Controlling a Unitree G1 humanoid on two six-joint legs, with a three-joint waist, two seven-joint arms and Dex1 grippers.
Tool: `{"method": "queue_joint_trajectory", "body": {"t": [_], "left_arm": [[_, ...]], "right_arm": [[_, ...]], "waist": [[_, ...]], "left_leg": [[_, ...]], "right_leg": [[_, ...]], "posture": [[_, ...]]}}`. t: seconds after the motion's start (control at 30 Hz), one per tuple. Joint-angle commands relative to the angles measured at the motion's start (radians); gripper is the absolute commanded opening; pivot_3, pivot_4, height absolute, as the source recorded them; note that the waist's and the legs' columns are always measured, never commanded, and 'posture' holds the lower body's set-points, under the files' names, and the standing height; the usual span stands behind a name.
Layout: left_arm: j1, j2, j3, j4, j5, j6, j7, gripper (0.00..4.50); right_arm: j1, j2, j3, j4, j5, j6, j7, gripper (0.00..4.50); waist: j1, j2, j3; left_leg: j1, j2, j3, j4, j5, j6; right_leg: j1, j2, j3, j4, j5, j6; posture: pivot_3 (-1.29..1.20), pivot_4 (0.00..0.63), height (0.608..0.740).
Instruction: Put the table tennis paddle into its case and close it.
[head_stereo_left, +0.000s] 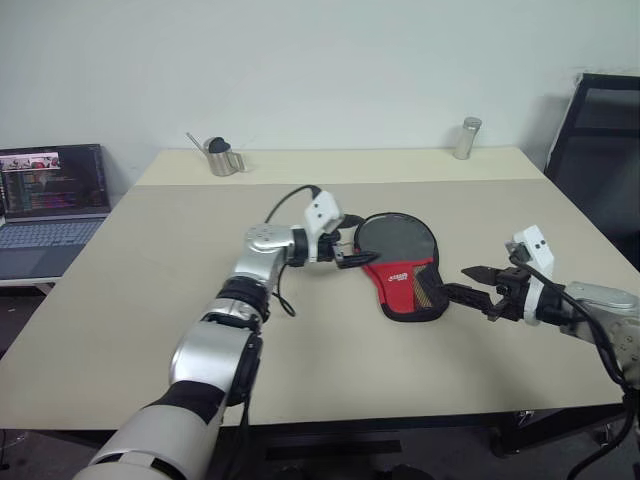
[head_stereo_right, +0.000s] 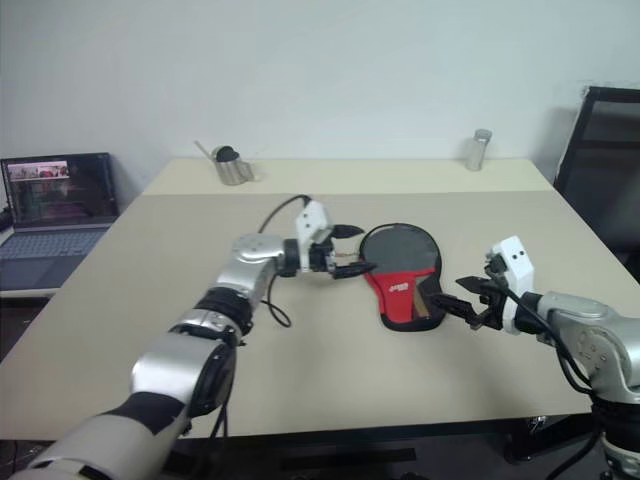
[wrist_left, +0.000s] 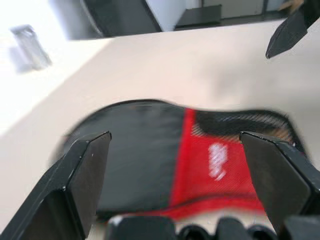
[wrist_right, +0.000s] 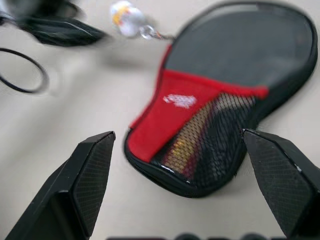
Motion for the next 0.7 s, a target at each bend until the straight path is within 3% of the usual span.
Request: {"method": "queue_joint_trajectory", "body": {"t": [0.03, 0.37, 0.7], "left_arm": [[0.066, 0.054, 0.028, -0.168, -0.049, 0.008, -0.018, 4.5], [0.307, 0.168, 0.035, -0.633, -0.105, 0.186, 0.034, 4.5], [0.384, 0.189, 0.02, -0.793, -0.121, 0.296, 0.079, 4.5]], "right_arm": [[-0.071, 0.043, 0.048, 0.101, -0.059, -0.076, 0.005, 4.47], [-0.232, 0.169, 0.15, 0.484, -0.256, -0.288, 0.007, 4.47], [-0.33, 0.212, 0.171, 0.746, -0.398, -0.424, 0.012, 4.47]], "waist": [[-0.001, 0.0, 0.0], [0.005, 0.0, 0.0], [0.002, 0.0, 0.0]], "left_leg": [[0.0, 0.0, 0.0, 0.0, 0.0, 0.0], [0.0, 0.002, 0.0, 0.003, 0.0, 0.0], [0.0, 0.002, 0.0, 0.003, 0.0, 0.0]], "right_leg": [[0.0, 0.0, 0.0, 0.0, 0.0, 0.0], [0.0, -0.001, 0.001, 0.002, 0.002, -0.003], [0.0, -0.001, 0.002, 0.002, 0.002, -0.004]], "posture": [[0.0, 0.15, 0.74], [0.0, 0.15, 0.74], [0.0, 0.15, 0.74]]}}
